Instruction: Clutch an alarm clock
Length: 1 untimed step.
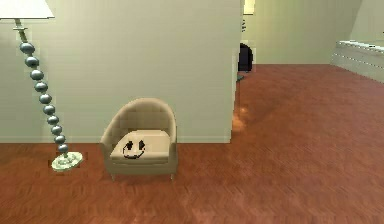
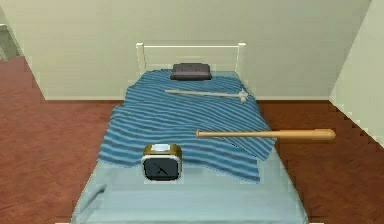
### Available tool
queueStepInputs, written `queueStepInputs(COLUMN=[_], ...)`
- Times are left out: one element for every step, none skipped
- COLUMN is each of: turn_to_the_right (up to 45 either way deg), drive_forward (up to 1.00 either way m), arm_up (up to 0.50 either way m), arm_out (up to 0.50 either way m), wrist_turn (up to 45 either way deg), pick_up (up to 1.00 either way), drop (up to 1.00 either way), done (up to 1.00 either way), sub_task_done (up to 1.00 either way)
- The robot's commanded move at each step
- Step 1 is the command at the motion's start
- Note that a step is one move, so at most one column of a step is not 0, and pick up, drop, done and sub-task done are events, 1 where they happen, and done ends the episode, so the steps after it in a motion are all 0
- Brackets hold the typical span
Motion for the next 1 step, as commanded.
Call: queueStepInputs(turn_to_the_right=[0.0], drive_forward=[0.00], arm_up=[0.50], arm_out=[0.00], wrist_turn=[0.0], pick_up=[0.00], drop=[0.00], done=[0.00], sub_task_done=[0.00])
